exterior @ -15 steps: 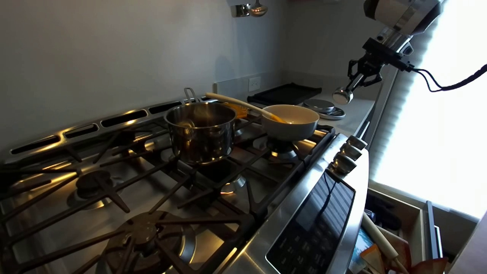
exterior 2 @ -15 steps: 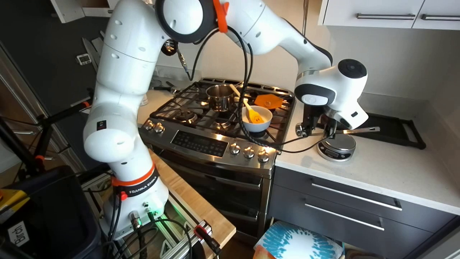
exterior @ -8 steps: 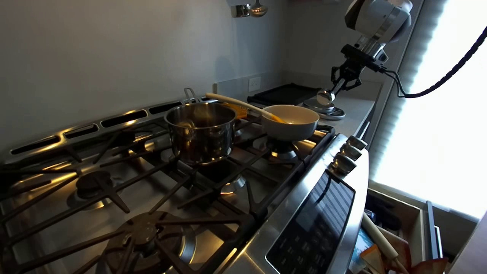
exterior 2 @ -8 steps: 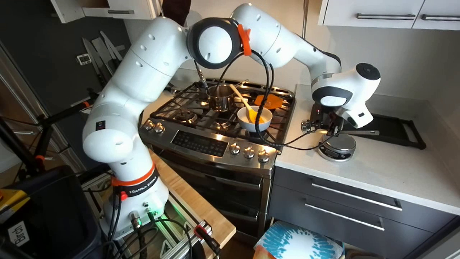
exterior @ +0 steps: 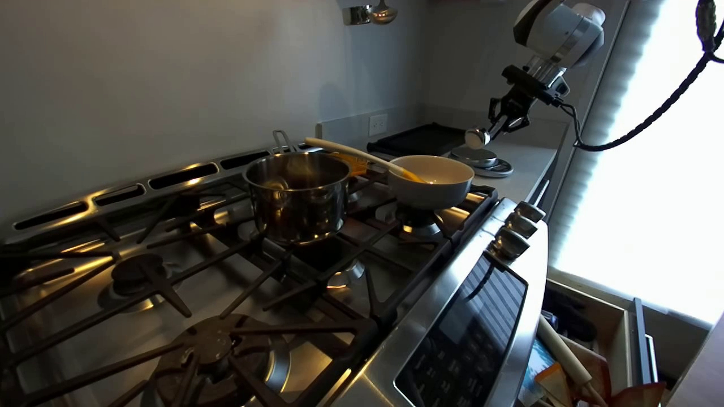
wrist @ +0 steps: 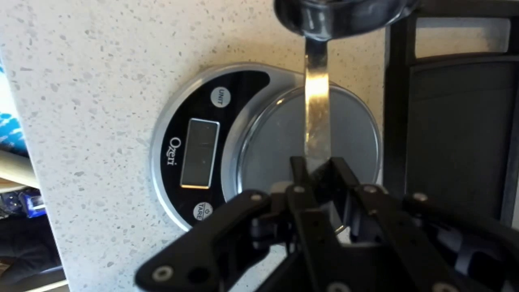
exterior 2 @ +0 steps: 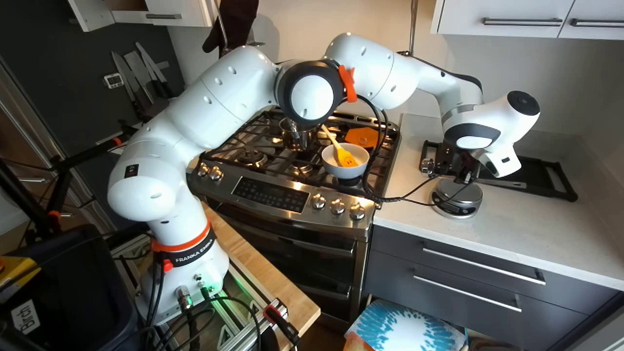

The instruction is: Remove the serving spoon from the pot

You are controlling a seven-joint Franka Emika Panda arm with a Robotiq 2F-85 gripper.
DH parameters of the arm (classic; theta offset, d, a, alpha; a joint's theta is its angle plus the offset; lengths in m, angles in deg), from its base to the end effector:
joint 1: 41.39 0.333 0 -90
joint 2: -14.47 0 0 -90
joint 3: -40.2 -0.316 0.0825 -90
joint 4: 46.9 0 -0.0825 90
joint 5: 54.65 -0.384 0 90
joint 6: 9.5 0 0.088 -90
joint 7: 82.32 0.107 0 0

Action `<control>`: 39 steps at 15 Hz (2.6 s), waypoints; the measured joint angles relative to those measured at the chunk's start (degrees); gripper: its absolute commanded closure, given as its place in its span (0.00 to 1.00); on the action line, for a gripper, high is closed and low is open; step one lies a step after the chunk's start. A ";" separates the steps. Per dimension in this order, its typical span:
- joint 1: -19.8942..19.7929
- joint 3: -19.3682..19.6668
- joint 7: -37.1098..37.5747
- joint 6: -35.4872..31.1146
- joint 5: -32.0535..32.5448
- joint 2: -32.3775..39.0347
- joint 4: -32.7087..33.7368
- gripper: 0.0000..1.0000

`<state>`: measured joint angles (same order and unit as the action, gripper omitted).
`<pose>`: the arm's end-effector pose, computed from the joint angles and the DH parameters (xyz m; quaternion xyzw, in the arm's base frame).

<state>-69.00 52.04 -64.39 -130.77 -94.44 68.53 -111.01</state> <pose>0.6522 -0.4303 0.2546 -0.7893 0.5727 -0.0751 0.2083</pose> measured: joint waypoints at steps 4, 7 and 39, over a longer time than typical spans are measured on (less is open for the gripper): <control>0.36 -0.22 0.14 -0.09 -0.41 0.19 -0.07 0.95; -0.14 -1.53 2.51 -1.07 -1.55 1.49 0.84 0.95; -1.49 -3.33 22.67 -1.72 2.31 10.72 17.73 0.00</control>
<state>-70.49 48.71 -41.72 -132.50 -92.13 79.25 -93.29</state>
